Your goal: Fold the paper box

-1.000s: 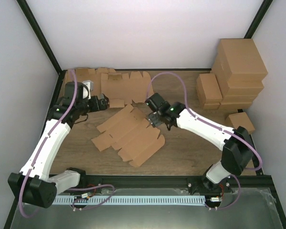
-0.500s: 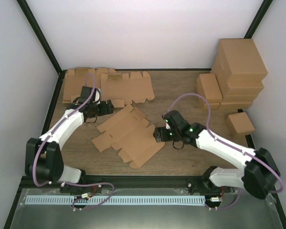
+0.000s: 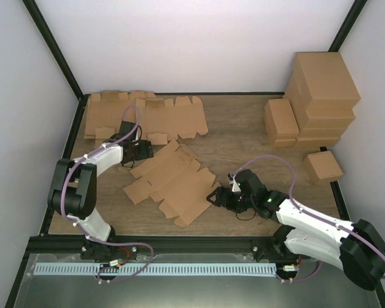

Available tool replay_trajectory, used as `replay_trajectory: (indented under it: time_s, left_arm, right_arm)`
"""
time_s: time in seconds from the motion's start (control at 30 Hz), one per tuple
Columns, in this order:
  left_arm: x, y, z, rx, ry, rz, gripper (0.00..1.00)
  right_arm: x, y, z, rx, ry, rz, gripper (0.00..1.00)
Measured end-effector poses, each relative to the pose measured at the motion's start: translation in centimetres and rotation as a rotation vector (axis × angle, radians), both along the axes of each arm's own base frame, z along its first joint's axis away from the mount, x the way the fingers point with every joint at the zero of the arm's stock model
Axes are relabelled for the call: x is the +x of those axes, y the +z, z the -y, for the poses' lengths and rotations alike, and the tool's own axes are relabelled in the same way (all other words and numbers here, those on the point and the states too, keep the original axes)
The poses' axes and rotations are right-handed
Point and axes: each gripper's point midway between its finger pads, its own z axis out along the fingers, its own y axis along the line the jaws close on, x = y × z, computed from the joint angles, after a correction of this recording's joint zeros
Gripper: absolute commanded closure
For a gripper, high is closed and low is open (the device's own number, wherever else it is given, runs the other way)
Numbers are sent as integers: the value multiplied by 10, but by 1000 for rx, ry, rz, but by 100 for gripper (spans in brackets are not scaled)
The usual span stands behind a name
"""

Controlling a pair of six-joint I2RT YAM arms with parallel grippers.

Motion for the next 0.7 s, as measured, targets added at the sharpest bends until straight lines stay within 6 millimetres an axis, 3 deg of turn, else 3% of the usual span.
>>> replay_trajectory:
  time_s: [0.27, 0.53, 0.7]
  left_arm:
    - [-7, -31, -4, 1, 1, -69, 5]
    - [-4, -30, 6, -66, -20, -39, 6]
    - [-14, -27, 17, -129, -50, -21, 8]
  right_arm:
    - [-13, -29, -4, 68, -27, -118, 22]
    - [-6, -40, -13, 81, -45, -162, 24]
    - [5, -43, -25, 78, -43, -187, 24]
